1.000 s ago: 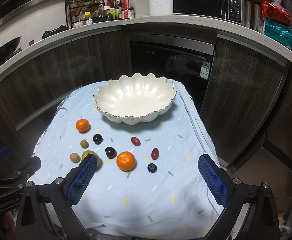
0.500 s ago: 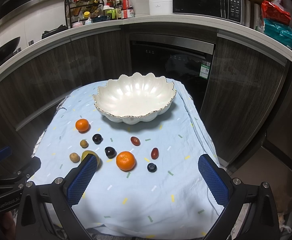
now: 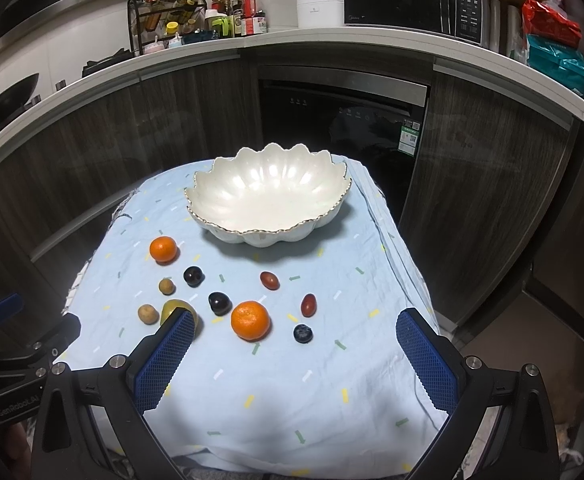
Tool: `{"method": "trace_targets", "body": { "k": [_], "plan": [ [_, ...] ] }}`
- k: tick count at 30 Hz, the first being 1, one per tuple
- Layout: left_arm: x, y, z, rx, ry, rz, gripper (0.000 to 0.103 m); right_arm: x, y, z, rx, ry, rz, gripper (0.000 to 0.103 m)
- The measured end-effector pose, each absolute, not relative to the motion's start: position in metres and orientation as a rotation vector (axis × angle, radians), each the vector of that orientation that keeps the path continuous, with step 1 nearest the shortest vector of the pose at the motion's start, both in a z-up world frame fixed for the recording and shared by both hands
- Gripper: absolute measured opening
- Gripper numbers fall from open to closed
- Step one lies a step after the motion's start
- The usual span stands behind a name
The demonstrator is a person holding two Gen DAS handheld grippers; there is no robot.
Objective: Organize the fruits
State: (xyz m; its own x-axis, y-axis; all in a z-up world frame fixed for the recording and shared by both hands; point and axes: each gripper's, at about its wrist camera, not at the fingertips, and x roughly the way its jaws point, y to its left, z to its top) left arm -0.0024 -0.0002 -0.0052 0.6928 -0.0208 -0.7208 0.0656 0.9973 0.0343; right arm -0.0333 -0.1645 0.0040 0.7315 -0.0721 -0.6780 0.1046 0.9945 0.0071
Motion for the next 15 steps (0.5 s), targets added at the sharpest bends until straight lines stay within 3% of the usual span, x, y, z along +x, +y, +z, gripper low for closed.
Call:
{"method": "trace_targets", "body": {
  "k": [15],
  "plan": [
    [0.015,-0.003,-0.017,0.074,0.838,-0.056,0.103,-0.015,-0.165,-0.008,0.048,0.775,-0.078,0.103]
  ]
}}
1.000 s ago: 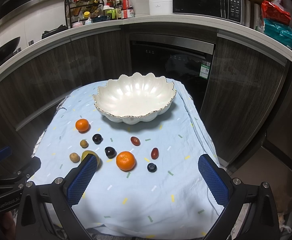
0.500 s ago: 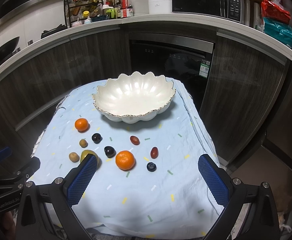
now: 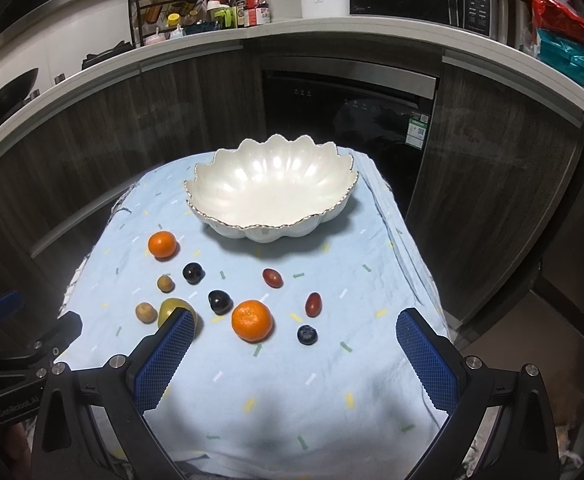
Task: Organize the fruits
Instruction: 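Grasp the green fruit with the left tool while the right tool grasps the blueberry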
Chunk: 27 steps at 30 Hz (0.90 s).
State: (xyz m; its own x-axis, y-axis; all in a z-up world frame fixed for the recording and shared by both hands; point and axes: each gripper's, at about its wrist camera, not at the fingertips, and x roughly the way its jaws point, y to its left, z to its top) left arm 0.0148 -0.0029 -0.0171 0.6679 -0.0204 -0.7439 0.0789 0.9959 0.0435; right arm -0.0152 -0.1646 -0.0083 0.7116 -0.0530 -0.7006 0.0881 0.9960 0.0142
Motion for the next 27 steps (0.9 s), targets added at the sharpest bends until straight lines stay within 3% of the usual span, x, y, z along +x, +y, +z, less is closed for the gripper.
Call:
{"method": "trace_targets", "body": {
  "k": [19,23,27],
  "plan": [
    [0.056,-0.036,-0.059,0.166,0.892,-0.118,0.102,0.028,-0.171,-0.047,0.04,0.821,-0.055,0.103],
    [0.064,-0.04,-0.069,0.169,0.905,-0.14,0.096,0.034,-0.169,-0.053,0.025,0.829,-0.047,0.102],
    [0.071,-0.05,-0.079,0.182,0.904,-0.166,0.096,0.039,-0.17,-0.06,0.025,0.843,-0.04,0.102]
  ]
}}
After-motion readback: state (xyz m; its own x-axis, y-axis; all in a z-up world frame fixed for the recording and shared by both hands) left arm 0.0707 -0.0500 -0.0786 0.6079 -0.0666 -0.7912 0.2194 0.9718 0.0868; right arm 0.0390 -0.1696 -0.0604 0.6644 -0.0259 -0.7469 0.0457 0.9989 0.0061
